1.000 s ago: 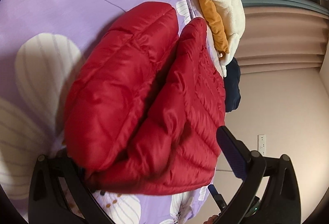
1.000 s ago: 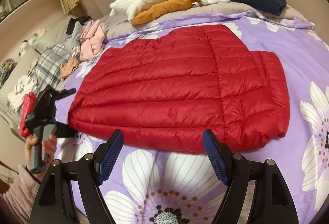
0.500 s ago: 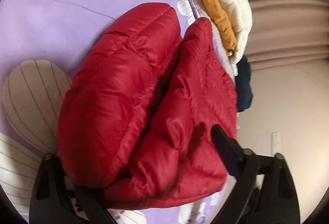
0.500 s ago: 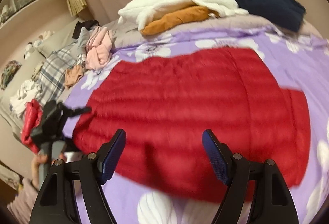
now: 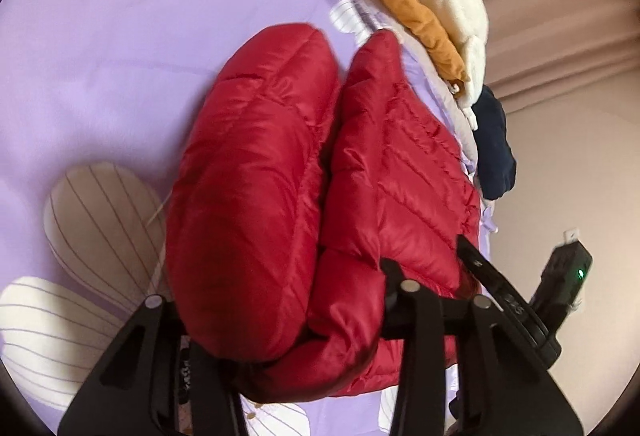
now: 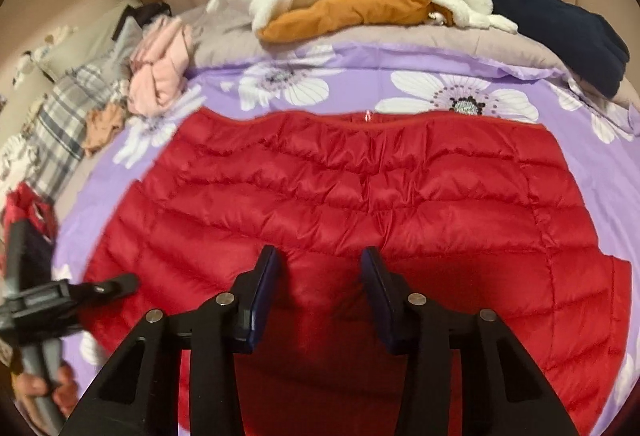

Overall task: Fold large clothes
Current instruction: 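Lift and fold the held side over the jacket middle with the left gripper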

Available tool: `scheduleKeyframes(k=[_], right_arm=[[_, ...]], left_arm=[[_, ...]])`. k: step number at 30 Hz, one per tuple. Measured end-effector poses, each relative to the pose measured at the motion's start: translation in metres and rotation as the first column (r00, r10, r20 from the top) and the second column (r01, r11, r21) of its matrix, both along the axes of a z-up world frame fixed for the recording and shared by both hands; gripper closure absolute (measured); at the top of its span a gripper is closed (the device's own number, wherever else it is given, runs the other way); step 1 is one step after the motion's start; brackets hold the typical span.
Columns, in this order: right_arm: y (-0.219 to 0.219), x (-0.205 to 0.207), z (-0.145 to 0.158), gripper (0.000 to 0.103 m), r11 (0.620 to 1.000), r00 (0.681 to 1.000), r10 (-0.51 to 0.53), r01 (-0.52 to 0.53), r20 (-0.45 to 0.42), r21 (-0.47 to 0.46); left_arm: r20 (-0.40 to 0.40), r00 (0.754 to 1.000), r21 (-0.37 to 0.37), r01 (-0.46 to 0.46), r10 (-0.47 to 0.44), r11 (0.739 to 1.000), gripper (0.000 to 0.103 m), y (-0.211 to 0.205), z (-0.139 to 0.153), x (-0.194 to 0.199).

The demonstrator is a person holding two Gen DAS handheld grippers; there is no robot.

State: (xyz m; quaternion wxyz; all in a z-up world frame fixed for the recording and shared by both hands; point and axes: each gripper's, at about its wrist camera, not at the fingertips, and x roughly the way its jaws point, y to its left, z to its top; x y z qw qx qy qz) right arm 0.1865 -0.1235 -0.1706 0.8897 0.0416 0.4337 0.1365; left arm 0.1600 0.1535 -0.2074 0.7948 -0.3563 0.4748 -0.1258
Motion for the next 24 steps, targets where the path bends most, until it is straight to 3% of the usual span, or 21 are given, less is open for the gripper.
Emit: scheduleKeyframes(k=[5, 12, 17, 24], right_arm=[[0.0, 0.009, -0.011, 0.06, 1.0, 0.999, 0.004, -0.005, -0.044, -0.024], [-0.009, 0.011, -0.02, 0.06, 0.999, 0.998, -0.009, 0.011, -0.067, 0.038], [-0.015, 0.007, -0.024, 0.06, 0.996, 0.998, -0.01, 0.015, -0.059, 0.087], [-0.024, 0.003, -0.03, 0.06, 0.987, 0.999, -0.012, 0.017, -0.03, 0.157]], left_arm=[[0.097, 0.994, 0.119, 0.042, -0.053, 0.992, 0.068, -0.021, 0.035, -0.003], [0.226, 0.955, 0.272, 0.127, -0.192, 0.954, 0.068, -0.066, 0.088, -0.013], [0.271, 0.911, 0.382, 0.193, -0.309, 0.904, 0.068, -0.108, 0.114, -0.019], [0.265, 0.86, 0.485, 0.272, -0.436, 0.831, 0.067, -0.158, 0.123, -0.023]])
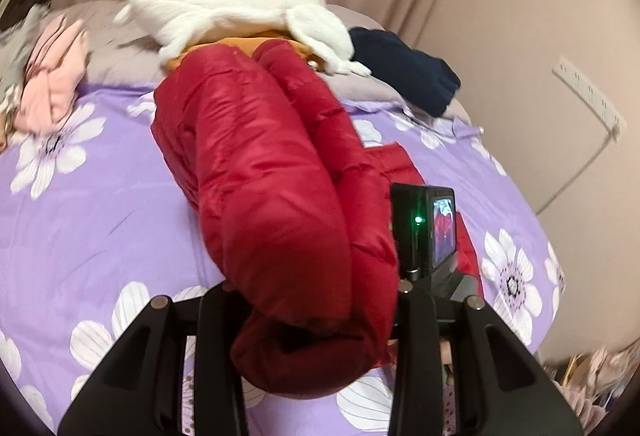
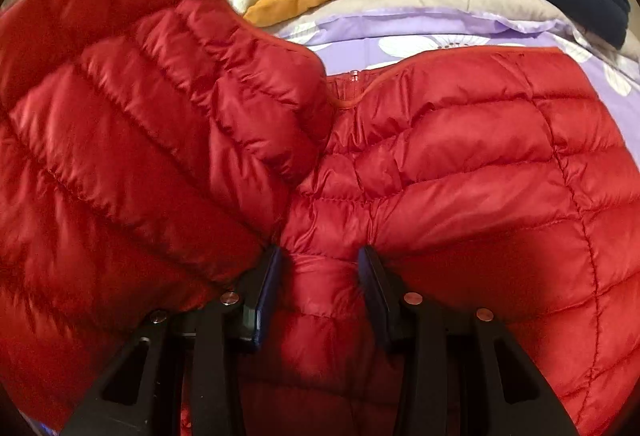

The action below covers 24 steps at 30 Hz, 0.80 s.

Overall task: Fold large clothes
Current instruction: 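Lift and fold the held side over the jacket middle with the left gripper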

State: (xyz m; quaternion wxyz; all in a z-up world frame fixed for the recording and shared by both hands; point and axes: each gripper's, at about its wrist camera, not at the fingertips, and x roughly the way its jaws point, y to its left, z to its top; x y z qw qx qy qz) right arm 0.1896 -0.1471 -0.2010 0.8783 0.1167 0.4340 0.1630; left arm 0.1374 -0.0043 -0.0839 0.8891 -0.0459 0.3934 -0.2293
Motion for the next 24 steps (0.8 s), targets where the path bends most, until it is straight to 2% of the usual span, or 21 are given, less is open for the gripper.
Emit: scheduleKeyframes(k=[4, 8, 11, 14, 18, 21, 24], right_arm=[[-0.015, -0.009, 0.004, 0.06, 0.996, 1.0, -0.012, 0.01, 0.021, 0.092], [-0.047, -0.037, 0.025, 0.06, 0.981, 0.994, -0.047, 0.028, 0.098, 0.194], [-0.073, -0.063, 0.042, 0.06, 0.987, 0.986, -0.084, 0.063, 0.141, 0.145], [-0.103, -0.084, 0.05, 0.06, 0.987, 0.982, -0.117, 0.099, 0.147, 0.126], [-0.129, -0.099, 0.035, 0.06, 0.981, 0.983, -0.16, 0.148, 0.09, 0.125], [-0.129, -0.1, 0.01, 0.06, 0.976, 0.986, -0.169, 0.166, 0.011, 0.14], [-0.126, -0.097, -0.004, 0.06, 0.967, 0.984, -0.176, 0.173, -0.002, 0.188]], left_arm=[[0.001, 1.0, 0.042, 0.026, -0.026, 0.999, 0.067, -0.014, 0.0, 0.0], [-0.001, 0.999, 0.089, 0.033, -0.033, 0.995, 0.067, -0.025, 0.001, 0.0], [0.004, 0.999, 0.113, 0.039, -0.039, 0.993, 0.067, -0.034, 0.002, -0.001], [0.012, 0.999, 0.142, 0.042, -0.045, 0.989, 0.067, -0.045, 0.002, -0.005], [0.03, 0.998, 0.189, 0.055, -0.062, 0.98, 0.067, -0.065, 0.001, -0.012], [0.041, 0.996, 0.225, 0.073, -0.084, 0.972, 0.067, -0.084, 0.0, -0.019], [0.045, 0.993, 0.255, 0.093, -0.108, 0.962, 0.066, -0.098, -0.004, -0.022]])
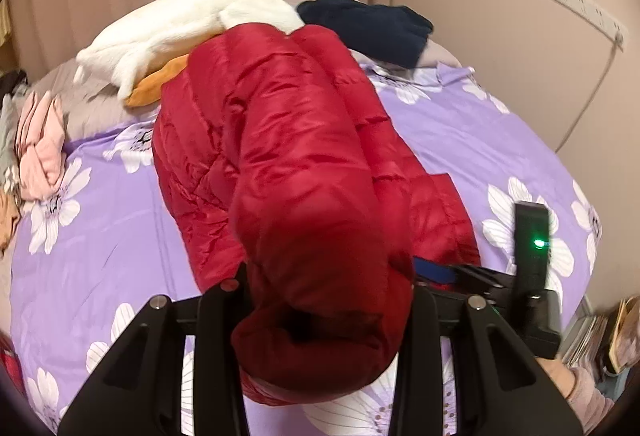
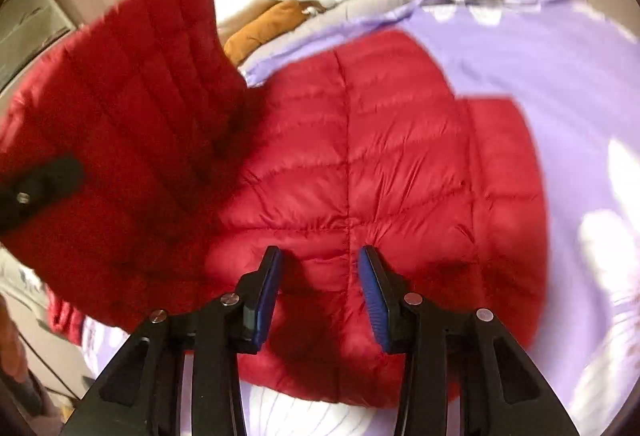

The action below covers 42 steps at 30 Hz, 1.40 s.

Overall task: Fold large clothes
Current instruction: 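Lift and fold the held side over the jacket middle with the left gripper, then grasp the opposite side edge with the right gripper while the left gripper holds its fold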

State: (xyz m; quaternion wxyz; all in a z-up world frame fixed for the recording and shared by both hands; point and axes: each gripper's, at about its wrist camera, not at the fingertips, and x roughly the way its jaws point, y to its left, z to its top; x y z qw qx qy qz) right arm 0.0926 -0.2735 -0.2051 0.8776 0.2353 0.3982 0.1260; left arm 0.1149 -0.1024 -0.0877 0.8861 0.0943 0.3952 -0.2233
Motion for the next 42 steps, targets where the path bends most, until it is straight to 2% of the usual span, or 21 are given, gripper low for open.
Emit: scheduleKeyframes(k=[3, 8, 13, 15, 17, 19, 20, 24, 26, 30, 32, 34, 37, 41, 42], right_arm=[[-0.003, 0.003, -0.01, 0.06, 0.997, 1.0, -0.008, 0.008, -0.005, 0.077], [-0.014, 0.002, -0.017, 0.06, 0.989, 1.0, 0.015, -0.016, 0.008, 0.144], [-0.038, -0.006, -0.006, 0.06, 0.981, 1.0, 0.022, -0.023, 0.009, 0.192], [-0.056, -0.014, 0.0, 0.06, 0.981, 1.0, -0.007, 0.003, 0.021, 0.192], [-0.082, -0.024, 0.005, 0.057, 0.968, 0.998, -0.04, 0.028, 0.044, 0.248], [-0.102, -0.03, 0.004, 0.042, 0.939, 0.997, -0.064, 0.043, 0.052, 0.34], [-0.114, -0.031, 0.0, 0.039, 0.904, 0.996, -0.081, 0.054, 0.046, 0.424], [-0.132, -0.022, -0.014, 0.037, 0.759, 0.995, -0.098, 0.056, 0.029, 0.648], [-0.129, -0.015, -0.009, 0.034, 0.728, 0.995, -0.084, 0.028, 0.049, 0.685], [-0.118, 0.006, 0.01, 0.022, 0.76, 0.998, -0.014, -0.029, 0.061, 0.65], [-0.111, 0.023, 0.015, 0.021, 0.787, 1.0, 0.007, -0.019, 0.022, 0.616], [-0.108, 0.03, 0.016, 0.021, 0.775, 0.998, 0.053, -0.058, 0.027, 0.629], [-0.1, 0.037, 0.019, 0.021, 0.766, 0.993, 0.113, -0.114, 0.042, 0.632], [-0.1, 0.03, 0.024, 0.021, 0.831, 0.99, 0.135, -0.139, 0.047, 0.538], [-0.098, 0.031, 0.024, 0.024, 0.834, 0.989, 0.142, -0.147, 0.049, 0.532]], left_arm=[[-0.004, 1.0, 0.025, 0.027, -0.027, 0.999, 0.066, -0.016, -0.007, -0.004], [-0.012, 0.997, 0.082, 0.081, -0.08, 0.993, 0.061, -0.045, -0.027, -0.008], [-0.025, 0.993, 0.104, 0.116, -0.114, 0.988, 0.055, -0.053, -0.041, -0.005], [-0.034, 0.99, 0.094, 0.139, -0.137, 0.986, 0.049, -0.054, -0.041, -0.006], [-0.038, 0.985, 0.072, 0.173, -0.17, 0.982, 0.037, -0.053, -0.041, -0.008], [-0.045, 0.98, 0.058, 0.197, -0.195, 0.979, 0.029, -0.054, -0.042, -0.01], [-0.049, 0.978, 0.052, 0.203, -0.2, 0.978, 0.028, -0.054, -0.043, -0.011], [-0.067, 0.971, 0.012, 0.232, -0.231, 0.973, 0.023, -0.057, -0.047, -0.013], [-0.079, 0.965, -0.011, 0.249, -0.249, 0.969, 0.021, -0.056, -0.048, -0.014], [-0.09, 0.96, -0.037, 0.263, -0.266, 0.964, 0.019, -0.058, -0.051, -0.014], [-0.099, 0.957, -0.068, 0.268, -0.274, 0.961, 0.018, -0.057, -0.053, -0.014], [-0.108, 0.951, -0.094, 0.279, -0.289, 0.956, 0.016, -0.057, -0.054, -0.014], [-0.106, 0.948, -0.095, 0.292, -0.302, 0.952, 0.015, -0.059, -0.057, -0.015], [-0.101, 0.945, -0.085, 0.302, -0.31, 0.949, 0.014, -0.062, -0.058, -0.019], [-0.1, 0.945, -0.083, 0.303, -0.31, 0.949, 0.014, -0.062, -0.059, -0.019]])
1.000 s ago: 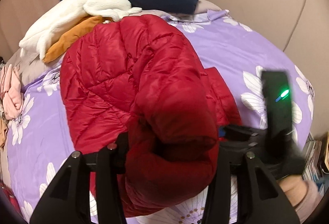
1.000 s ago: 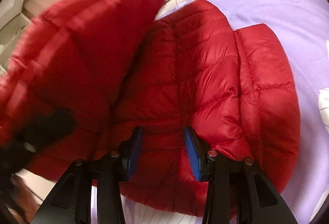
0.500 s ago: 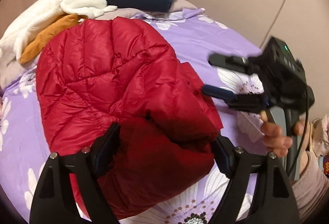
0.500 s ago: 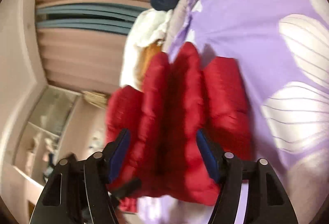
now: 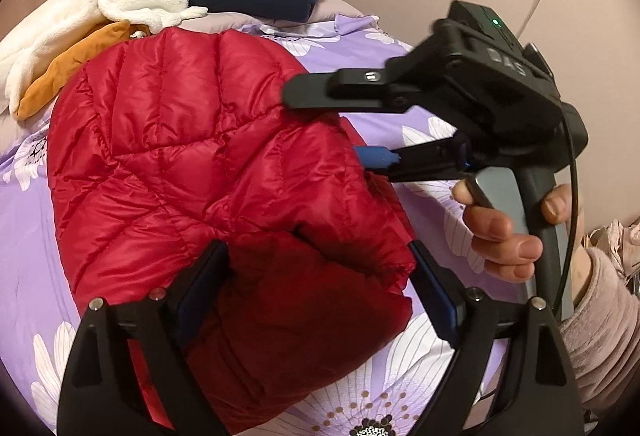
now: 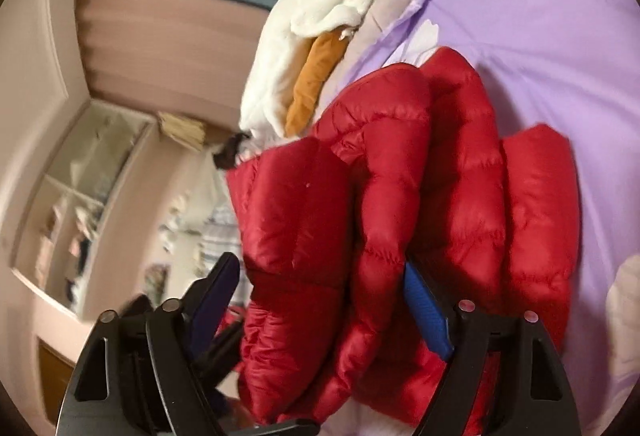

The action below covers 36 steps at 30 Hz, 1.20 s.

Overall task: Fold large clothes
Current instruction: 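Grasp the opposite side edge with the right gripper while the left gripper holds its fold, then fold the held side over the jacket middle with the right gripper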

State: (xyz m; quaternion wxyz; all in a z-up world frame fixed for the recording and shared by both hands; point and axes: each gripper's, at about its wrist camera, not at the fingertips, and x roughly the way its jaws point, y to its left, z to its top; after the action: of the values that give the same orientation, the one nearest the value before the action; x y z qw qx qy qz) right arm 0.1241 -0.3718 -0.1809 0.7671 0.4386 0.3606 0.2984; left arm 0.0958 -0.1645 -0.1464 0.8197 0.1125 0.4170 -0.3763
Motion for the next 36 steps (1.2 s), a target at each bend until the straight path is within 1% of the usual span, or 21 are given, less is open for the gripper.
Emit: scheduleKeyframes(k=[1, 2, 4, 6, 7, 8, 9, 11, 12, 15, 17, 18, 20, 21, 23, 25, 27, 28, 29, 31, 36], right_arm=[[0.001, 0.002, 0.0, 0.035, 1.0, 1.0, 0.008, -0.008, 0.006, 0.004], [0.002, 0.004, 0.0, 0.04, 1.0, 1.0, 0.011, -0.011, 0.006, -0.004], [0.003, 0.002, 0.004, 0.065, 0.998, 1.0, -0.014, 0.015, 0.015, -0.064], [0.008, -0.004, 0.01, 0.075, 0.989, 0.999, -0.037, 0.042, 0.038, -0.141], [0.009, -0.005, 0.011, 0.08, 0.985, 0.998, -0.046, 0.054, 0.051, -0.163], [0.011, -0.01, 0.015, 0.082, 0.974, 0.995, -0.074, 0.086, 0.065, -0.21], [0.011, -0.011, 0.016, 0.084, 0.969, 0.994, -0.088, 0.102, 0.072, -0.225], [0.01, -0.017, 0.019, 0.086, 0.955, 0.986, -0.133, 0.153, 0.096, -0.254], [0.008, -0.018, 0.018, 0.086, 0.954, 0.985, -0.146, 0.165, 0.093, -0.252], [-0.001, -0.014, 0.001, 0.086, 0.957, 0.984, -0.174, 0.179, 0.039, -0.227], [-0.01, -0.014, -0.014, 0.086, 0.963, 0.981, -0.194, 0.188, -0.011, -0.193], [-0.016, -0.015, -0.023, 0.086, 0.963, 0.977, -0.212, 0.202, -0.035, -0.178], [-0.024, -0.016, -0.035, 0.086, 0.962, 0.97, -0.235, 0.223, -0.061, -0.155], [-0.028, -0.018, -0.041, 0.086, 0.961, 0.967, -0.245, 0.233, -0.07, -0.15], [-0.033, -0.021, -0.047, 0.086, 0.96, 0.964, -0.254, 0.241, -0.078, -0.143], [-0.034, -0.021, -0.052, 0.086, 0.959, 0.963, -0.257, 0.243, -0.083, -0.144], [-0.035, -0.021, -0.054, 0.086, 0.96, 0.962, -0.259, 0.246, -0.088, -0.138], [-0.036, -0.02, -0.057, 0.086, 0.96, 0.961, -0.26, 0.246, -0.091, -0.134], [-0.035, -0.021, -0.057, 0.086, 0.96, 0.961, -0.26, 0.247, -0.092, -0.133], [-0.035, -0.021, -0.06, 0.086, 0.96, 0.961, -0.26, 0.247, -0.092, -0.133], [-0.032, -0.023, -0.057, 0.086, 0.959, 0.962, -0.256, 0.241, -0.096, -0.148]], left_arm=[[0.002, 1.0, 0.004, -0.002, 0.002, 1.0, 0.013, -0.001, 0.0, -0.001], [0.002, 1.0, 0.005, -0.003, 0.003, 1.0, 0.013, 0.0, -0.001, -0.001], [-0.002, 1.0, 0.002, -0.003, 0.003, 1.0, 0.013, 0.0, -0.002, -0.001], [-0.011, 1.0, -0.005, -0.002, 0.002, 1.0, 0.013, 0.001, -0.001, -0.002], [-0.015, 1.0, -0.008, 0.0, 0.0, 1.0, 0.013, 0.0, -0.001, -0.002], [-0.018, 1.0, -0.013, 0.001, -0.001, 1.0, 0.013, 0.001, 0.0, -0.003], [-0.02, 1.0, -0.02, 0.001, -0.002, 1.0, 0.013, 0.001, 0.002, -0.004], [-0.029, 1.0, -0.038, 0.006, -0.007, 0.999, 0.014, 0.003, 0.007, -0.009], [-0.034, 0.999, -0.049, 0.007, -0.008, 0.999, 0.014, 0.005, 0.009, -0.011], [-0.058, 0.998, -0.11, 0.018, -0.024, 0.994, 0.014, 0.015, 0.024, -0.018], [-0.053, 0.998, -0.158, 0.015, -0.024, 0.987, 0.014, 0.026, 0.037, -0.022], [-0.04, 0.999, -0.173, 0.004, -0.011, 0.985, 0.014, 0.031, 0.044, -0.022], [-0.009, 0.999, -0.185, -0.047, 0.046, 0.982, 0.014, 0.044, 0.054, -0.017], [-0.006, 0.996, -0.184, -0.091, 0.092, 0.979, 0.014, 0.05, 0.056, -0.009], [-0.028, 0.987, -0.179, -0.159, 0.157, 0.971, 0.014, 0.058, 0.053, 0.007], [-0.04, 0.975, -0.143, -0.223, 0.219, 0.964, 0.016, 0.061, 0.044, 0.023], [-0.039, 0.963, -0.069, -0.269, 0.267, 0.961, 0.022, 0.058, 0.03, 0.036], [-0.051, 0.958, -0.028, -0.282, 0.281, 0.959, 0.026, 0.055, 0.02, 0.042], [-0.052, 0.956, -0.006, -0.289, 0.289, 0.957, 0.026, 0.053, 0.013, 0.043], [-0.027, 0.956, 0.038, -0.291, 0.292, 0.956, 0.024, 0.046, 0.005, 0.043], [0.005, 0.96, 0.133, -0.277, 0.279, 0.952, 0.016, 0.036, -0.013, 0.04]])
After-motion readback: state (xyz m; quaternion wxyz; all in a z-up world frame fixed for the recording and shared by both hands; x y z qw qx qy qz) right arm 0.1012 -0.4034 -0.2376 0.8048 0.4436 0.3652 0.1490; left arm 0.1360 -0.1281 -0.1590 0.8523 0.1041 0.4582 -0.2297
